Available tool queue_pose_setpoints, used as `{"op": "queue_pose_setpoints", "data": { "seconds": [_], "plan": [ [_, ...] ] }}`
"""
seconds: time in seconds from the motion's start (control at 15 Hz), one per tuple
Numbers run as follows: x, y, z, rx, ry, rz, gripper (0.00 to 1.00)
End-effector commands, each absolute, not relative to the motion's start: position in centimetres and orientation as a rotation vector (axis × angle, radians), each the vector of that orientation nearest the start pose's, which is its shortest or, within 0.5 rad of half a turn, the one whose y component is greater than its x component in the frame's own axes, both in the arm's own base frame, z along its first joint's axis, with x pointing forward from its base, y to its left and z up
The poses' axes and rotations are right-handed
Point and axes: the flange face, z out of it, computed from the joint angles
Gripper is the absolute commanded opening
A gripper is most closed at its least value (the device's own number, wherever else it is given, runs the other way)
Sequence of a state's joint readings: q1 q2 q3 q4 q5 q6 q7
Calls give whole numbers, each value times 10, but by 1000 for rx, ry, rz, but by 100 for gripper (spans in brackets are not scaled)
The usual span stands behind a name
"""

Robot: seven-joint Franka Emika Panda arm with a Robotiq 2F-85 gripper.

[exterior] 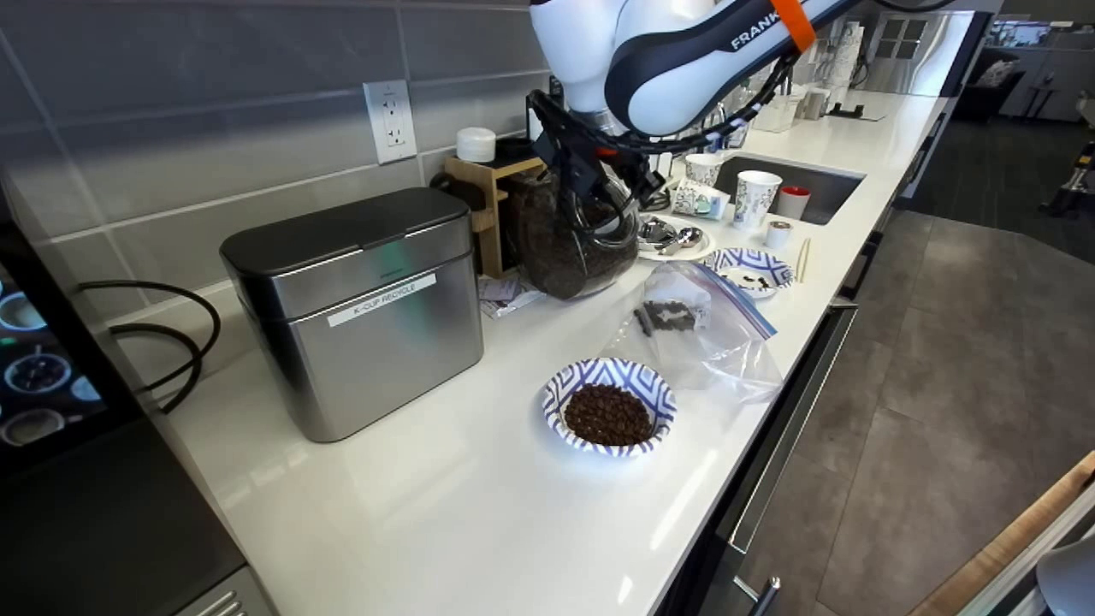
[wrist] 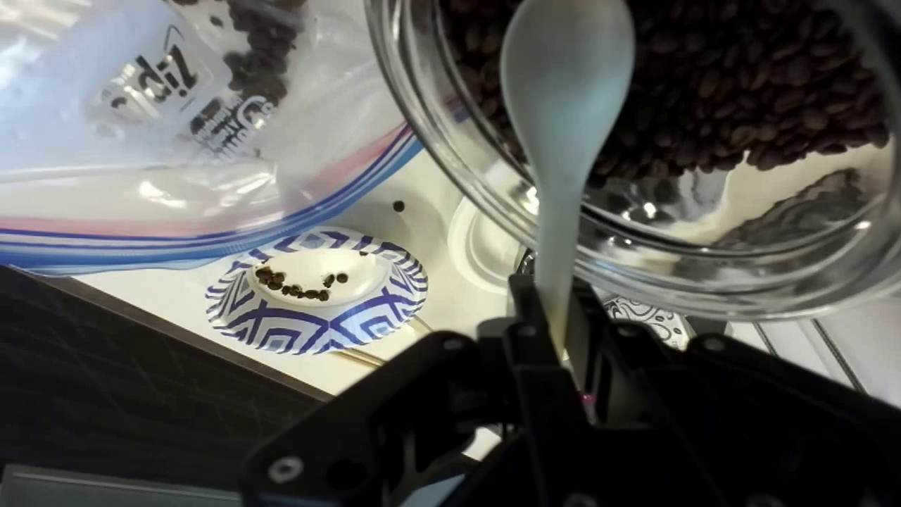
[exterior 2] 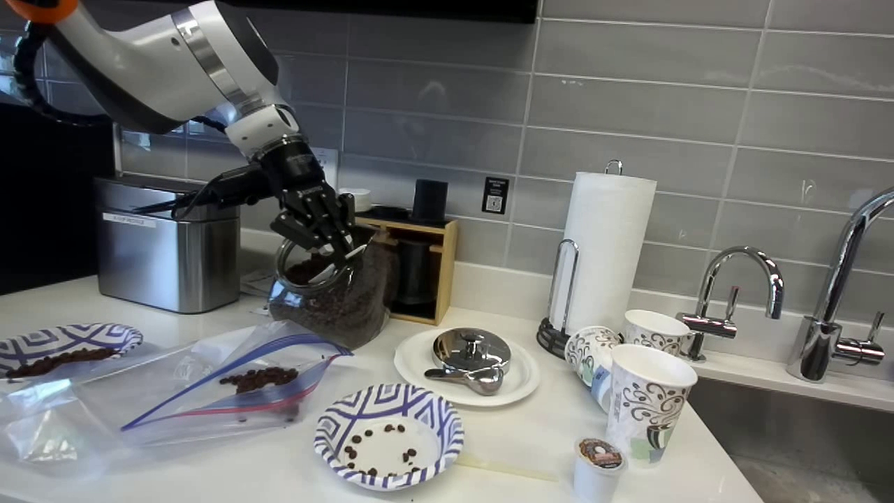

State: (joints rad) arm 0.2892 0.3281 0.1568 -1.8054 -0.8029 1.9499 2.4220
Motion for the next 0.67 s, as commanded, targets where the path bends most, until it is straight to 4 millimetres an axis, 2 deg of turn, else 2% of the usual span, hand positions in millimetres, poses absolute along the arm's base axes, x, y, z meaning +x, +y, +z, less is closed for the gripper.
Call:
{"op": "queue_pose_setpoints", "data": {
  "seconds": [0.0,0.33,0.6],
  "plan": [
    [586,230,361,-2226,2401,-956,3],
    [576,234,366,-2198,2474,-910,3],
    [582,238,369,-2114,2518,-964,3]
  ]
}}
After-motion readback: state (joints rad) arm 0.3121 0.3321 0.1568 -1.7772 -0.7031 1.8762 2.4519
